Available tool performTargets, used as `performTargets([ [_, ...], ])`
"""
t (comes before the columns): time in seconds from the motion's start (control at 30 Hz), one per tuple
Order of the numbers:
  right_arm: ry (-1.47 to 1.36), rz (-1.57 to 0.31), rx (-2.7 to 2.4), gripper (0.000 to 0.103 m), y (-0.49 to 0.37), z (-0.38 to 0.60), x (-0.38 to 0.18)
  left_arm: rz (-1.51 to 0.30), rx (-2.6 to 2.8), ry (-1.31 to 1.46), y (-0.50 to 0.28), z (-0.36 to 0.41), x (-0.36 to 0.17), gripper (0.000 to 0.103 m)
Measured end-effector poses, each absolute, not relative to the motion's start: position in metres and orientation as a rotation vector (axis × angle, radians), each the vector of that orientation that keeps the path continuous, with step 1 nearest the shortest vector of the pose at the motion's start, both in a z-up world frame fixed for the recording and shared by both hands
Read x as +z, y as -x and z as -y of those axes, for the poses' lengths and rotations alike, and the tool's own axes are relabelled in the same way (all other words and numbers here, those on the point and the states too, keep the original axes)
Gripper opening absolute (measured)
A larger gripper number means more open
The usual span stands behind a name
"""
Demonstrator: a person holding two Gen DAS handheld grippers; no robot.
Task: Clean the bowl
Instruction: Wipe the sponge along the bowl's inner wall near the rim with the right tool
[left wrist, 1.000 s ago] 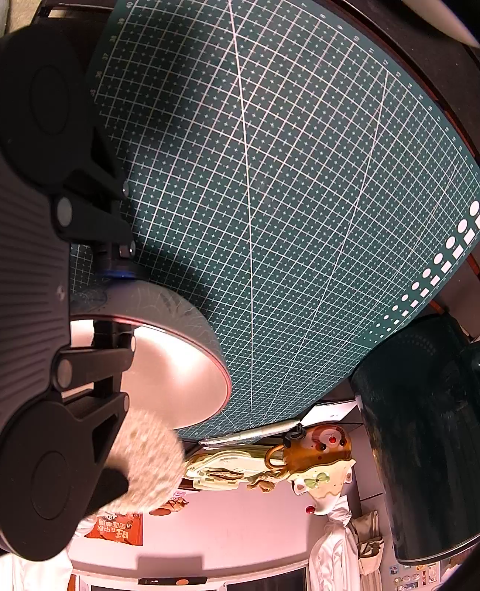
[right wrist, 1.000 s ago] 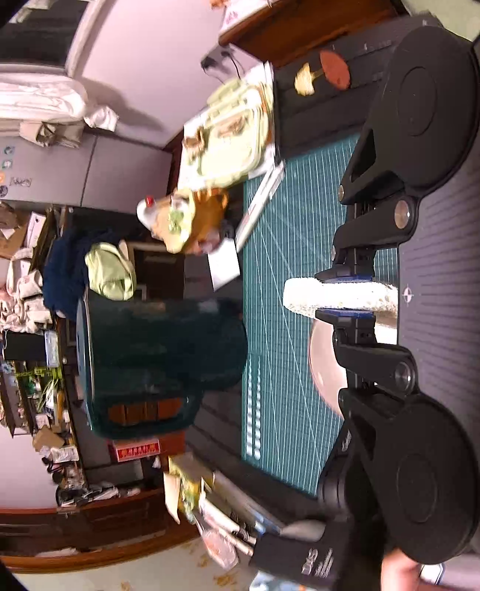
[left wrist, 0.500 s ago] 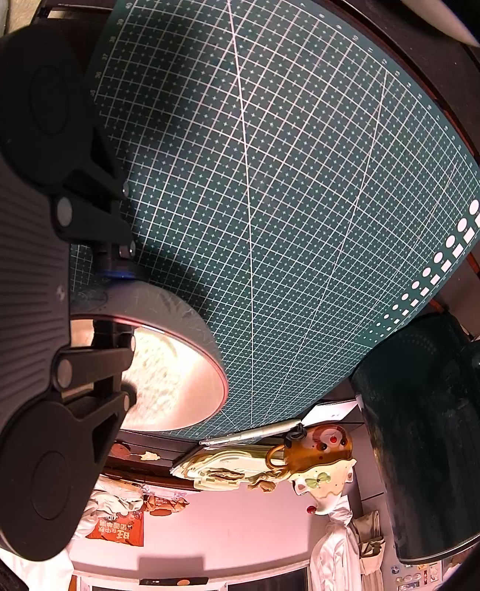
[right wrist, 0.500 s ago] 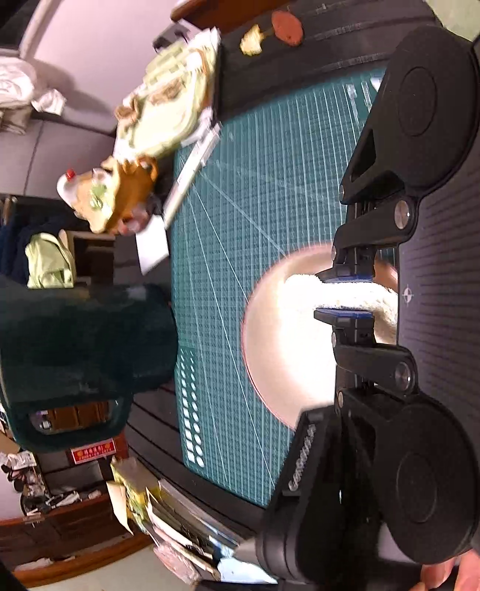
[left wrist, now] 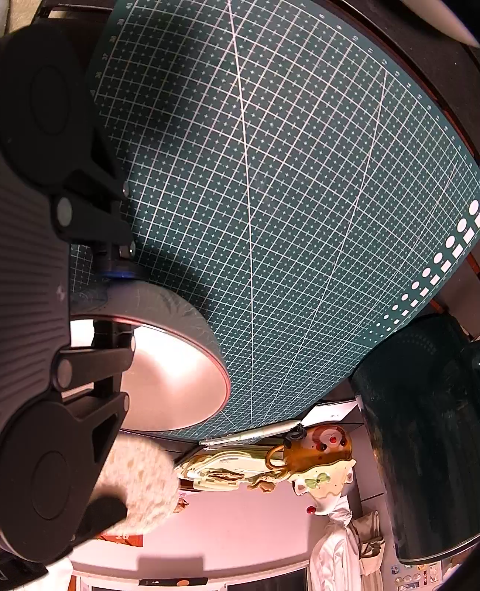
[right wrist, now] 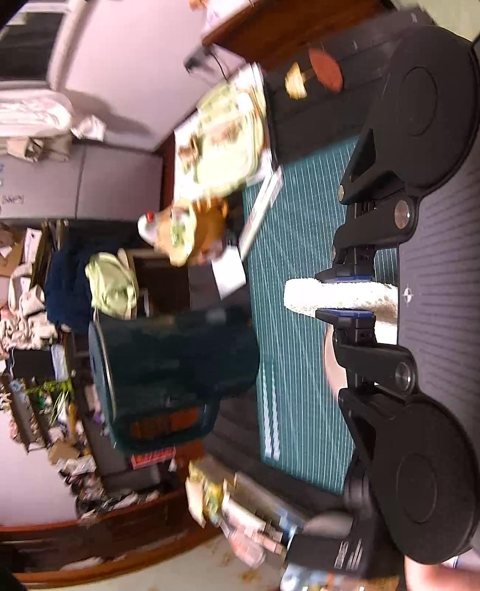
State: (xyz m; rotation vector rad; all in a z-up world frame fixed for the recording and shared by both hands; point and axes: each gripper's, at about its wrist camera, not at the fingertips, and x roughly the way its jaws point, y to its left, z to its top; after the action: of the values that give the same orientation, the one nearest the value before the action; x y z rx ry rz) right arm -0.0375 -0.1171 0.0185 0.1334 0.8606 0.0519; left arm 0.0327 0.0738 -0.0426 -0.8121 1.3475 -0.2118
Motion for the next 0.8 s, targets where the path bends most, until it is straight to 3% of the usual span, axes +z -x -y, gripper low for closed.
performTargets([
  [0.2,-0.117,-0.996,0.097,0.012,0.023,0.088,-0.027,-1.346,-0.211,0.805,-0.035,-0.074,-0.046,0.018],
  [0.37,0.023,-1.001,0.028,0.012,0.021,0.073,-0.045,-1.345,-0.209,0.8,-0.039,-0.069,-0.046,0.018],
  [0.8,0.072,-0.957,-0.018,0.012,0.03,0.087,-0.02,-1.342,-0.207,0.807,-0.042,-0.065,-0.046,0.018],
])
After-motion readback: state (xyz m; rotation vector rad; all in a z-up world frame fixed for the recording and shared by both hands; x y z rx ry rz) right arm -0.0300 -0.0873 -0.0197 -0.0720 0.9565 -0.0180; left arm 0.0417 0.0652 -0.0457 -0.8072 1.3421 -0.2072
